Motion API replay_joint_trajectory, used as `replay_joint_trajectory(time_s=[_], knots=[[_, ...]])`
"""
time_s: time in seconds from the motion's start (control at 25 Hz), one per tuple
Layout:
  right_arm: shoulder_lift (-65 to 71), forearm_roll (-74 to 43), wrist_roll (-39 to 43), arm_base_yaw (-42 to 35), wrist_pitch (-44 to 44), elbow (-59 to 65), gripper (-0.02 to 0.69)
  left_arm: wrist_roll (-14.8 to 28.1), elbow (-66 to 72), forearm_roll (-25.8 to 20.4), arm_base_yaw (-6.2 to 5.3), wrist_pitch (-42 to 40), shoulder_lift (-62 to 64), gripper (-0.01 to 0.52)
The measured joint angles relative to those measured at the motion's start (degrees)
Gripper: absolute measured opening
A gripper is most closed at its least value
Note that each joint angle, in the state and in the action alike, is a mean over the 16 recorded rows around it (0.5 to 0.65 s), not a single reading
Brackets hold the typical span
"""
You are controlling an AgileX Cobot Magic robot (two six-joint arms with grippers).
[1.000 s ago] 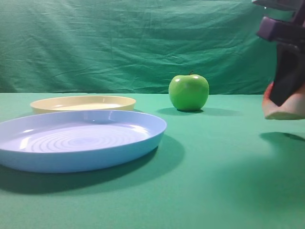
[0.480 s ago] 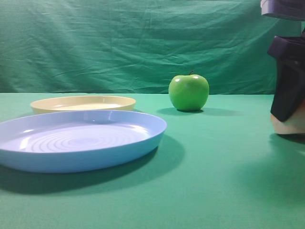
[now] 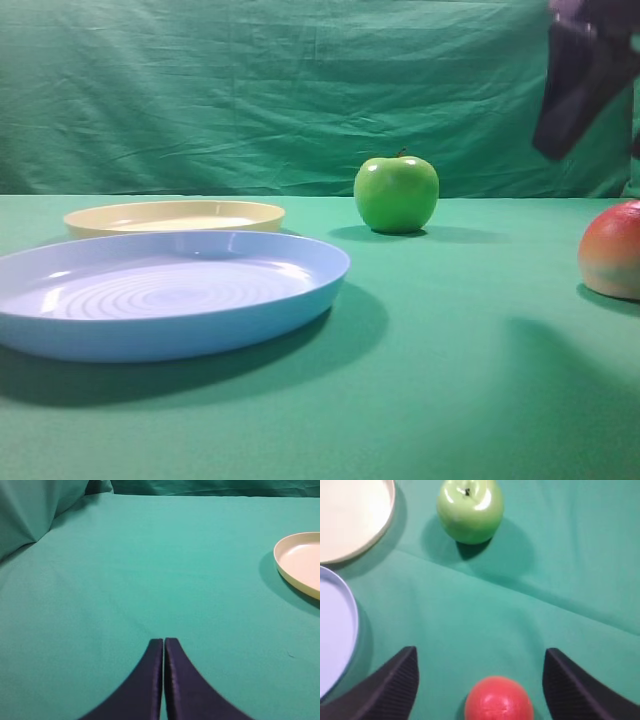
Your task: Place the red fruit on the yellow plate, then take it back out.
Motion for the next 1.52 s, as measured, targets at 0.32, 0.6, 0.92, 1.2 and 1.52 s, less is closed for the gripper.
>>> replay_joint_trajectory(time_s=[0.32,0.6,0.92,1.2,1.52], knots=[[-15.2,-0.5,1.0,-0.2,8.8,-1.3,0.111,0.0,0.0,0.0,0.0,0.0,0.0,0.0],[-28.1,-1.5,1.5,-0.2,15.0,-1.4,0.003,0.0,0.0,0.0,0.0,0.0,0.0,0.0],[-38.9,-4.7,6.3,-0.3,18.6,-1.0,0.0,0.0,0.0,0.0,0.0,0.0,0.0,0.0],[-46.8,-9.8,13.0,-2.8,15.4,4.1,0.0,0.0,0.0,0.0,0.0,0.0,0.0,0.0],[-57.1,-13.9,16.9,-10.6,4.3,19.3,0.0,0.0,0.0,0.0,0.0,0.0,0.0,0.0]])
